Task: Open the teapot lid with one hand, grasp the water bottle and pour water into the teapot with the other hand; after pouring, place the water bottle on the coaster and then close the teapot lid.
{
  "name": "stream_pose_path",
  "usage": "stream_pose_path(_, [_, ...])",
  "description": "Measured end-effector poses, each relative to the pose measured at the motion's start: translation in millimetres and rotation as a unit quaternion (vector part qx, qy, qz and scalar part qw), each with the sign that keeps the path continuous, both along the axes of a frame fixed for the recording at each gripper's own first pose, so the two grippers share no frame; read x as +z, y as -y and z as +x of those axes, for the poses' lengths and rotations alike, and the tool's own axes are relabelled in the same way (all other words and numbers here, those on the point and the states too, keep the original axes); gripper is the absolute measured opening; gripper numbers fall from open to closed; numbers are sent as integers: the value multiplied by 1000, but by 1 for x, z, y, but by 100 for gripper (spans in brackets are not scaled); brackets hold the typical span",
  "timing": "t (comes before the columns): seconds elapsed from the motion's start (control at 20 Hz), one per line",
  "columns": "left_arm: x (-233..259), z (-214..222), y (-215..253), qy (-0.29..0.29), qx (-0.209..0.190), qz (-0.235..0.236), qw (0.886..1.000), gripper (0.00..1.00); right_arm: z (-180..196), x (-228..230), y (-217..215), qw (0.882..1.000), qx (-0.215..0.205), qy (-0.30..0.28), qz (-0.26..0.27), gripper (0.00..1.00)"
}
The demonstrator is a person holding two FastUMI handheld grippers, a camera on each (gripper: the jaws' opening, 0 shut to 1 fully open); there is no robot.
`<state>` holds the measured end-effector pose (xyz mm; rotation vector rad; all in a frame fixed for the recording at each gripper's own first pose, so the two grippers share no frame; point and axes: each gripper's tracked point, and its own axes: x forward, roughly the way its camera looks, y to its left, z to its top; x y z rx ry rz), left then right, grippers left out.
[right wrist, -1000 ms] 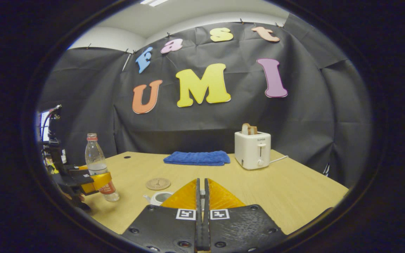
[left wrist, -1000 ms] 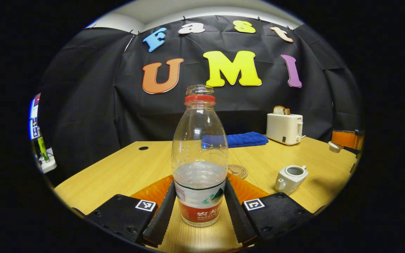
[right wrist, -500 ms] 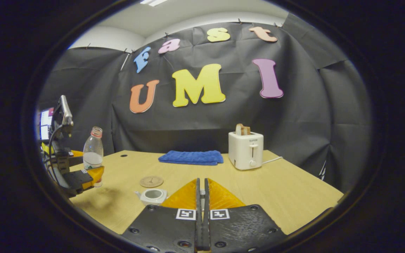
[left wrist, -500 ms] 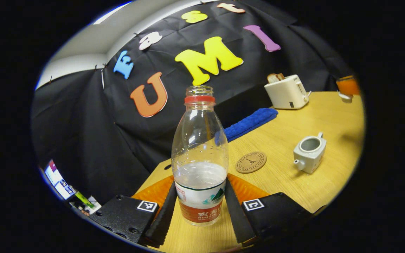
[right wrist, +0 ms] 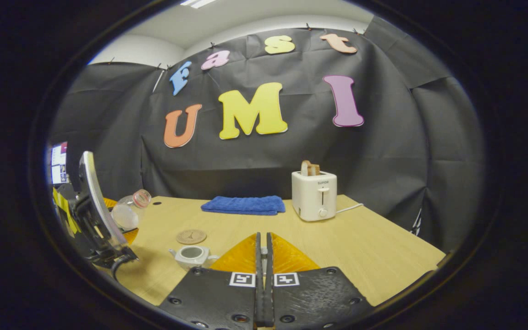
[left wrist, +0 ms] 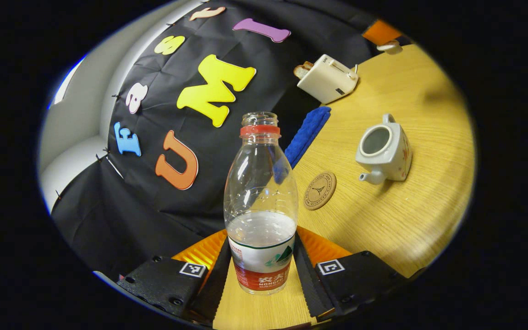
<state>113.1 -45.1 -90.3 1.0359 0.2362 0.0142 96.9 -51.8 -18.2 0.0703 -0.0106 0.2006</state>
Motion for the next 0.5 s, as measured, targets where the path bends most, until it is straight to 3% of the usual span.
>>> stream_pose_path(0.25, [1,3,6,-24,-19,89,996,73,7,-6,8,1000,-14,-9,2,0])
stream_pose_path(0.5, [4,4,19,-38,-49,171,983,73,9,-6,19,999,-33,-8,-8,0])
